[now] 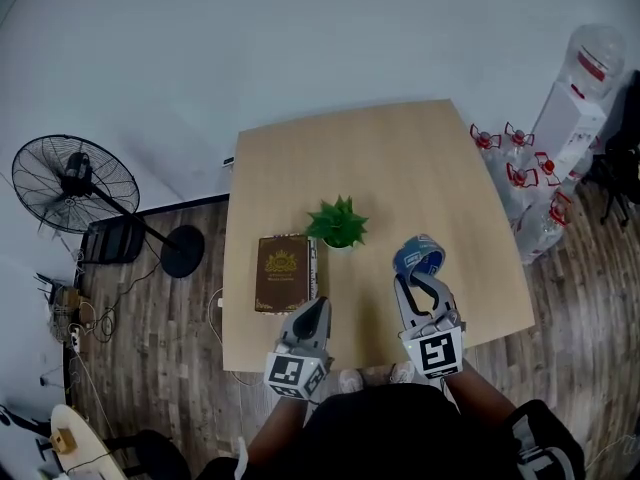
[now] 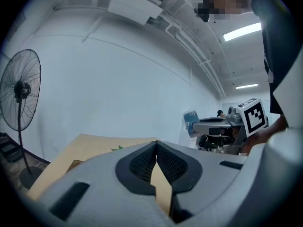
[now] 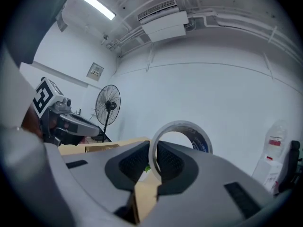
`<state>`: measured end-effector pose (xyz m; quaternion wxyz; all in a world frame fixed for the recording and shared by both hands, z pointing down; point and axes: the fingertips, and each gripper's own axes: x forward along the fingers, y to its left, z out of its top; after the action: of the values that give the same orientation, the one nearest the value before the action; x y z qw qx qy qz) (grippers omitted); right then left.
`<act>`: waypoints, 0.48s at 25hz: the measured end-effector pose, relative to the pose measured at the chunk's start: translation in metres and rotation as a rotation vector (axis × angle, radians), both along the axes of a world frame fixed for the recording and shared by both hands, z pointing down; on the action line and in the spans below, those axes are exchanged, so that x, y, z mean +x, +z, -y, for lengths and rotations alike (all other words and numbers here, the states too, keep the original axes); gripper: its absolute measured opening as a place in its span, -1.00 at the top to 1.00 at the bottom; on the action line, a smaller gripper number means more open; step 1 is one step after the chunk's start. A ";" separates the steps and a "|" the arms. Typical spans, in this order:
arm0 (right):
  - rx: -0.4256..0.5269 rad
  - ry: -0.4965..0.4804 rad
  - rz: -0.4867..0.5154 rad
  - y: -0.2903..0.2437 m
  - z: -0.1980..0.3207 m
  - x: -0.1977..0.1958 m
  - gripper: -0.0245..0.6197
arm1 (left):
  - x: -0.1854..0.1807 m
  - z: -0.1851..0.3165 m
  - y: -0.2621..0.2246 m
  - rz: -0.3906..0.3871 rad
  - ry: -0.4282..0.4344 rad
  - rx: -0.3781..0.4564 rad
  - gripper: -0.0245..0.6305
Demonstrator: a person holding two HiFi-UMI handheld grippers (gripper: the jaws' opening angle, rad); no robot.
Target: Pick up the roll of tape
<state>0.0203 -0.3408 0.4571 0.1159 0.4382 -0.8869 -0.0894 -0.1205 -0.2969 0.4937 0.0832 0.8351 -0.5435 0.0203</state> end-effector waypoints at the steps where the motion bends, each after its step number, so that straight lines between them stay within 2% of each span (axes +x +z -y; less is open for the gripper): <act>1: 0.001 0.006 0.010 -0.001 0.000 0.001 0.79 | 0.000 0.000 -0.001 0.000 0.000 0.003 0.93; 12: 0.019 0.037 0.027 -0.012 0.006 0.005 0.80 | -0.002 0.003 -0.006 -0.003 -0.001 0.018 0.93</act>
<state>0.0258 -0.3468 0.4451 0.1014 0.4567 -0.8793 -0.0898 -0.1221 -0.2996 0.4878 0.0766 0.8356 -0.5438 0.0142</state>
